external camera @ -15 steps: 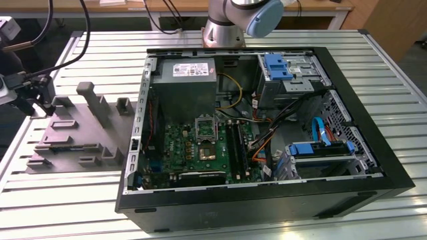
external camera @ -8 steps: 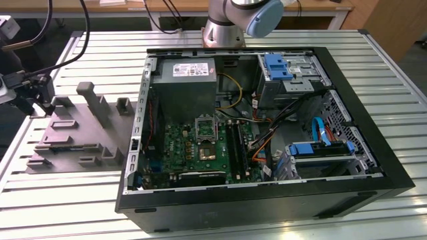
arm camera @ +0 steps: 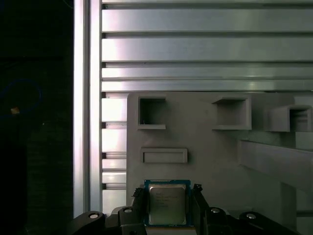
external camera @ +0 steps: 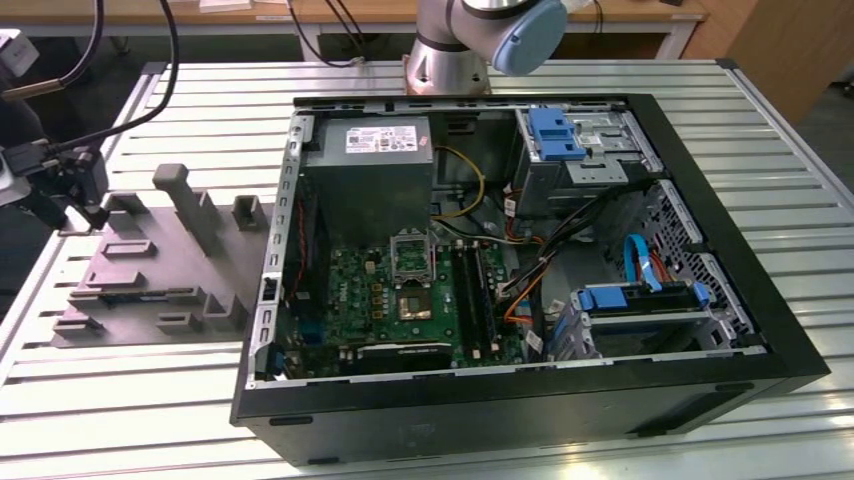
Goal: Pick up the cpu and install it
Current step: 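Pick up the cpu and move it towards the insertion slot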
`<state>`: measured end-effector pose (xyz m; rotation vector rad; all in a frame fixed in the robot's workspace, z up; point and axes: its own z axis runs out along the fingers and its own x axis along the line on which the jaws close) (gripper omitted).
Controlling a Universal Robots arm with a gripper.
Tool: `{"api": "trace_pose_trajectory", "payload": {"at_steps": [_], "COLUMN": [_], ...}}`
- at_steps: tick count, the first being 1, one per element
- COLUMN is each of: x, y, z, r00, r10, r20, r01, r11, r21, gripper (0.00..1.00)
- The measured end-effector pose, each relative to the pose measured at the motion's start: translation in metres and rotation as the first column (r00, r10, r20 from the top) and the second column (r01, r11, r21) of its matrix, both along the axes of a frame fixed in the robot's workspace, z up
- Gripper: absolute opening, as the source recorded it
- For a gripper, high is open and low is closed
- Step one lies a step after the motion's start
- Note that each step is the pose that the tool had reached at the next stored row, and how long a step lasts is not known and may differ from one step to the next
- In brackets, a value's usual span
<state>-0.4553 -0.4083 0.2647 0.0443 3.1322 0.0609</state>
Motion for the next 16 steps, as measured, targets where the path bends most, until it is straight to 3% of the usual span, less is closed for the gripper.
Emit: {"api": "trace_pose_trajectory", "payload": {"at_steps": [16], "x": [0.0], "y": [0.0], "z": [0.0036], "r00": [1.0], "r10": [0.0], "r20": [0.0], "r01": [0.0], "r11": [1.0], "r21": [-0.0009], "gripper": [0.47]}}
